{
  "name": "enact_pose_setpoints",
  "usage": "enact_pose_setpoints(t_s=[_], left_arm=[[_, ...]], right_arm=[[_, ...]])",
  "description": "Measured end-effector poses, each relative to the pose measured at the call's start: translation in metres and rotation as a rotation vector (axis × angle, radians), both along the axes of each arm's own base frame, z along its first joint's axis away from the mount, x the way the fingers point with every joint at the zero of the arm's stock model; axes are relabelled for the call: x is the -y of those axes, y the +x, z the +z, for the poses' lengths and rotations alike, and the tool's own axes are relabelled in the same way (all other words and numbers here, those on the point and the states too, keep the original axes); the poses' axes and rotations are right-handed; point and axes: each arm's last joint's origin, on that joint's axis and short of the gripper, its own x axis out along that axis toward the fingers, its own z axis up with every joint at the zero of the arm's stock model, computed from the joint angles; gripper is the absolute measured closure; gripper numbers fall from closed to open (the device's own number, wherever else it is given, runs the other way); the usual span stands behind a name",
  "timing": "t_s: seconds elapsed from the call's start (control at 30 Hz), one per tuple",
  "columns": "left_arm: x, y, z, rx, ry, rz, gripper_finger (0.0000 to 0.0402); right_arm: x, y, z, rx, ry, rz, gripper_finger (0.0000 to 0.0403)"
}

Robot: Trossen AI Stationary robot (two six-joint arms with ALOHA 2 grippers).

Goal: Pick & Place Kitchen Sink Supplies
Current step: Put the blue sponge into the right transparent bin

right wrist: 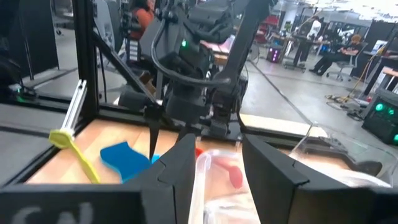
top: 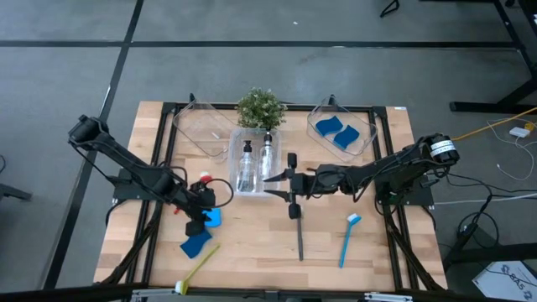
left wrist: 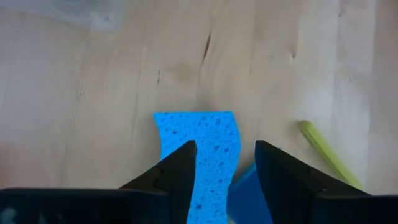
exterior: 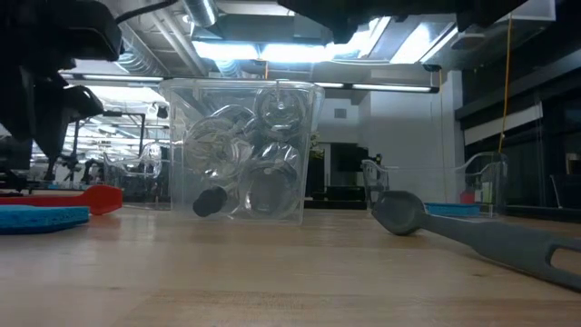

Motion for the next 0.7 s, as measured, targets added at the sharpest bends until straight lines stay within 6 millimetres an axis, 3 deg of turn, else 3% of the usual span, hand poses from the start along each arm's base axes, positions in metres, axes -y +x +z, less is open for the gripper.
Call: enact_pose_setpoints(t_s=[0.47,0.7], left_arm=[[0.004,0.006,-0.016,-0.071,0.039,-0.001,0.0244],[0.016,0.011,-0.026,-0.079,0.037,-0.043,0.0245]], right_arm=[[0.0,0.0,-0.007,-0.073,-0.011,0.0,0.027],[0.0,0.0,-0.007,-0.073,-0.011,0.0,0.027]])
